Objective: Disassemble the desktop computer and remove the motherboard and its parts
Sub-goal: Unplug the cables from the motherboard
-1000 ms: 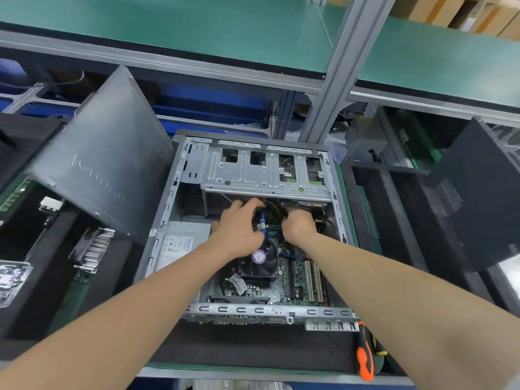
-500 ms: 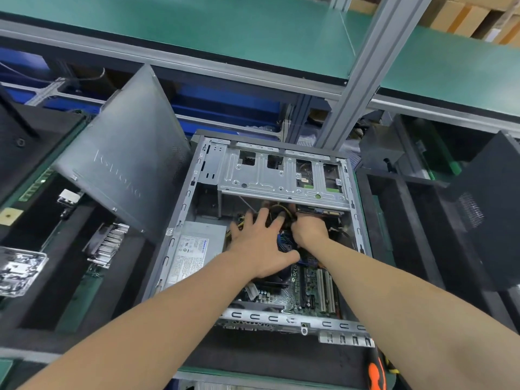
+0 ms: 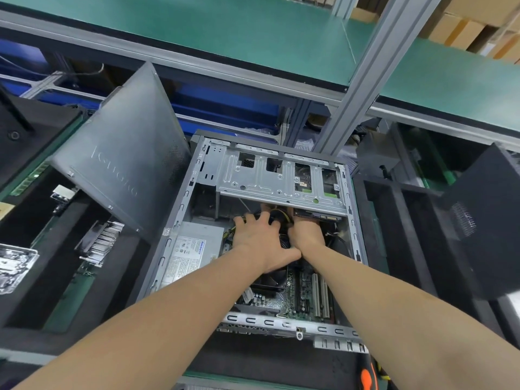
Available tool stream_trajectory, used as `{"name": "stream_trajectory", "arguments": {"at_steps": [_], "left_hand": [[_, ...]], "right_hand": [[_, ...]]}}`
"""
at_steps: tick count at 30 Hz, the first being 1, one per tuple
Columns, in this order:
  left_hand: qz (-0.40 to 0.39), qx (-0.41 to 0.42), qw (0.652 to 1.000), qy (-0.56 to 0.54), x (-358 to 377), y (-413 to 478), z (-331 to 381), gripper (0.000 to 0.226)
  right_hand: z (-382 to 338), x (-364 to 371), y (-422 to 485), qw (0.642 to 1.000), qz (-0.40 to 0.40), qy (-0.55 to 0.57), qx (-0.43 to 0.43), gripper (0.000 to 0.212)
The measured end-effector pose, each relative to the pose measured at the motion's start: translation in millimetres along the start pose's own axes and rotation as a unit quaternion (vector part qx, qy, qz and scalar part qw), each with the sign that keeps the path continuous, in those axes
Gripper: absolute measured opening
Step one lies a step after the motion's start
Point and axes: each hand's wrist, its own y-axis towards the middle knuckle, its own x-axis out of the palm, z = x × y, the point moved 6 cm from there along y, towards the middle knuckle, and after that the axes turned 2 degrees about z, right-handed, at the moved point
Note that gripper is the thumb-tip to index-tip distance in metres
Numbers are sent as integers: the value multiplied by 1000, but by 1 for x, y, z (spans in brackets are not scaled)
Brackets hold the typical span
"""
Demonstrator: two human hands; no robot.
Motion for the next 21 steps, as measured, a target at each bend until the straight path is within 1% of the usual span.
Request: {"name": "stream_trajectory", "arguments": {"at_steps": [9, 14, 16, 19, 21], "left_hand": [[-13, -3, 1000, -2, 0, -2, 0, 98], [-19, -7, 1000, -6, 1, 0, -1, 100], [-22, -8, 1000, -12, 3, 0, -2, 102], [-31, -9, 999, -13, 4, -1, -3, 105], [-37, -14, 999, -20, 5, -3, -4, 103]], "right_hand": [[-3, -2, 0, 999, 17, -18, -31, 39], [1, 0, 4, 999, 25, -35, -18, 35], [1, -2, 3, 997, 20, -73, -26, 40], [-2, -7, -1, 989, 25, -138, -54, 55], [-3, -9, -5, 986, 40, -150, -56, 57]]}}
